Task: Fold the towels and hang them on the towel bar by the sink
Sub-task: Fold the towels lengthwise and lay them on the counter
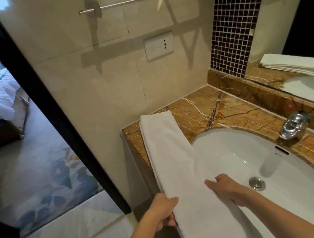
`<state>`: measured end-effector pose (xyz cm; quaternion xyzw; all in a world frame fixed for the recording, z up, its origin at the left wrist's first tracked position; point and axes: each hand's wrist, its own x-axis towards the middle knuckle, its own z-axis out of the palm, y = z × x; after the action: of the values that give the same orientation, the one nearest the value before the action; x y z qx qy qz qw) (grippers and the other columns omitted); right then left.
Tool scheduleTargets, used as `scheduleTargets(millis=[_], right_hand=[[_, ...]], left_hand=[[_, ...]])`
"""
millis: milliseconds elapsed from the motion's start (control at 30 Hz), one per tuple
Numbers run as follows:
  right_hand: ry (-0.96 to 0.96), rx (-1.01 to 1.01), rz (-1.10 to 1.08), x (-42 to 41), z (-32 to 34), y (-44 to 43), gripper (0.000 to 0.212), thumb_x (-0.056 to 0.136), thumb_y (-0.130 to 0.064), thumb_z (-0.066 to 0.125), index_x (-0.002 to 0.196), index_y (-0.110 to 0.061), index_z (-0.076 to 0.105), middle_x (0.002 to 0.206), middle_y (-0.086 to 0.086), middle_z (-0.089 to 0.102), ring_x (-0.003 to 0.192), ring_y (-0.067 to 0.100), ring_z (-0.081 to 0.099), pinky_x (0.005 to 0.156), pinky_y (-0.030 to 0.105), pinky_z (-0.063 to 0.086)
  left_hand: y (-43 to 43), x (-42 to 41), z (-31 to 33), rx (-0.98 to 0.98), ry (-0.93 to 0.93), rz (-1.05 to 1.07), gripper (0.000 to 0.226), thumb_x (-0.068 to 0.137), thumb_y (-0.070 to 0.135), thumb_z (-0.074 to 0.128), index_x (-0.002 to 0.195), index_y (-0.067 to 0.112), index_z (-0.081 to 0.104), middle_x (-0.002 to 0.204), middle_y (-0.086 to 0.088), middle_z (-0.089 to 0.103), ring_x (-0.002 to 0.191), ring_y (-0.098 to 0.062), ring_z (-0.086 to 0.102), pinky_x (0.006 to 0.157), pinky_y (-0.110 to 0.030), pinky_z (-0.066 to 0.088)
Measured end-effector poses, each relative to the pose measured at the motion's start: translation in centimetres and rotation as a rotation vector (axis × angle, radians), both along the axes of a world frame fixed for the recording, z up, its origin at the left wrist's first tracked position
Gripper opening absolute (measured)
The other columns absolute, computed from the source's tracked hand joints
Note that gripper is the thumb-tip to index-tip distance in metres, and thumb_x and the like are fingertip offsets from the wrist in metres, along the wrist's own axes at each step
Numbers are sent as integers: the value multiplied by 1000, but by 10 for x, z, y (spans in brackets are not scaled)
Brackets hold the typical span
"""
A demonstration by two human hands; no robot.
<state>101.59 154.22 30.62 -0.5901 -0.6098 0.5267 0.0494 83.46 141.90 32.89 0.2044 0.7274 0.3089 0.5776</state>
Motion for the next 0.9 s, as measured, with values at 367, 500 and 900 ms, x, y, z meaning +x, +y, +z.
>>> scheduleTargets(millis=[367,500,900], right_hand=[[19,8,-34,13,2,-22,33,89,-37,59,84,-5,53,76,4,54,71,20,55,66,26,42],[-28,44,-69,27,7,-38,38,89,-38,60,65,-11,49,65,1,52,61,14,52,55,25,41],[-80,46,-15,46,19,-70,22,80,-22,62,72,-12,44,67,3,45,58,14,44,49,20,35]], left_hand=[[-25,7,3,-41,-48,-2,22,95,14,54,109,-2,59,102,-17,71,93,-31,70,82,-45,57],[-34,13,-3,-30,-61,-19,24,94,13,54,109,-4,60,108,-21,69,94,-32,68,83,-46,57],[-50,28,-3,21,-3,-71,14,93,10,54,102,0,57,94,-17,70,74,-23,65,72,-39,59]])
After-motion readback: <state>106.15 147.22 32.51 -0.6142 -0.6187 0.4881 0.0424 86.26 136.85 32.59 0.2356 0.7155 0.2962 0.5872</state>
